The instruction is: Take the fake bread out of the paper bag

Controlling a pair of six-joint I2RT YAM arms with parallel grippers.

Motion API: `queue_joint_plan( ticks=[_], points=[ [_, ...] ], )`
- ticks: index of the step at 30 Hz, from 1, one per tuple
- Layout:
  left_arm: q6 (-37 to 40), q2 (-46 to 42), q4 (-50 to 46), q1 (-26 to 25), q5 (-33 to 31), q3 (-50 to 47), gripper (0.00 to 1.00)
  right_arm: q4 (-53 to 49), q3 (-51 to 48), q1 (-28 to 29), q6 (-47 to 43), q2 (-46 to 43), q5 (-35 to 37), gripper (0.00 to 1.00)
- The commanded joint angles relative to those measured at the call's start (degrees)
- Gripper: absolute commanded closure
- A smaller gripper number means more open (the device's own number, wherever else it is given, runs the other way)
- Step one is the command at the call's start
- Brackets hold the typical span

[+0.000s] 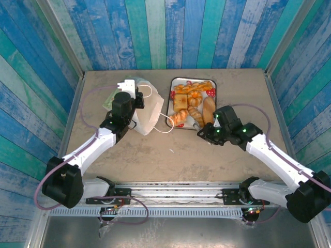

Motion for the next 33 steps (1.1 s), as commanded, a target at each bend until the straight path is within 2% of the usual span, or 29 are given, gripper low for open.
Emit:
queue_joint_plan(
  ticks=[1, 11, 20, 33],
  points=[
    [0.03, -2.60, 1.70, 0.15, 0.24, -0.59, 1.00, -2.73, 3.24, -0.11, -2.75, -0.57, 2.81, 0.65],
    [0.12, -2.62, 1.24, 0.17, 0.30, -0.42, 1.00, -4.10, 8.69, -0.21, -7.77, 5.53, 5.17, 0.67],
    [-0.10, -2.53, 1.25, 0.17, 0.42, -0.47, 1.00, -2.75, 9.55, -0.15, -9.49, 10.13, 2.57, 0.66],
    [-0.45, -1.90, 1.61, 0.17, 0.76, -0.42, 1.00, -2.01, 9.56, 1.73, -9.61, 11.31, 0.40, 0.66]
  ],
)
